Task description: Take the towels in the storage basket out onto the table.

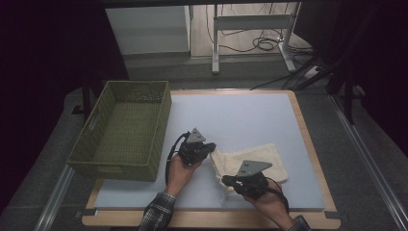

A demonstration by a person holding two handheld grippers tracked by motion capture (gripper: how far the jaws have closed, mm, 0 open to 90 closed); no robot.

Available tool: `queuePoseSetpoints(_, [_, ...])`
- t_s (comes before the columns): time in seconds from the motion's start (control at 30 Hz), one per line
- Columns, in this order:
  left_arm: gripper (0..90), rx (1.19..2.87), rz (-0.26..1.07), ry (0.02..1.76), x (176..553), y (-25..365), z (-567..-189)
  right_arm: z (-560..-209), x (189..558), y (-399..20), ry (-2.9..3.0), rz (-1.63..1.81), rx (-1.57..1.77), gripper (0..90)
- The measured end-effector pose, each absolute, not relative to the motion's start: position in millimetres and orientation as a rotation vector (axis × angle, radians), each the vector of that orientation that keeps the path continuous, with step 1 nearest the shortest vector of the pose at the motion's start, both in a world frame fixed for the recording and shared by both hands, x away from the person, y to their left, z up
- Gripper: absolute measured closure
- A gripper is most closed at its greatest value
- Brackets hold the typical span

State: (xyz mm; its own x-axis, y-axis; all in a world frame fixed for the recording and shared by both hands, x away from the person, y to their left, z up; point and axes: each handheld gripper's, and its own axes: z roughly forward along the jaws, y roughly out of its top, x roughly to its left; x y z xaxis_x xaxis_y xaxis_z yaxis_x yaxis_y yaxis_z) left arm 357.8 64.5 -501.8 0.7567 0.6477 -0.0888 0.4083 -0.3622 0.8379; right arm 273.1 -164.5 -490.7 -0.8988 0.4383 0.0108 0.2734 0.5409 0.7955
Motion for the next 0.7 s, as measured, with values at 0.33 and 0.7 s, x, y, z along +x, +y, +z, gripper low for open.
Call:
queuePoseSetpoints(0.33, [86.9, 2.030, 0.315, 0.705, 368.4, 25.8, -493.0, -484.8, 271.0, -205.4, 2.513, 1.298, 0.705, 85.7])
queuePoseSetpoints(0.7, [86.9, 2.075, 0.314, 0.625, 384.2, -21.5, -489.1, -488.1, 273.8, -247.4, 2.448, 1.282, 0.828, 85.7])
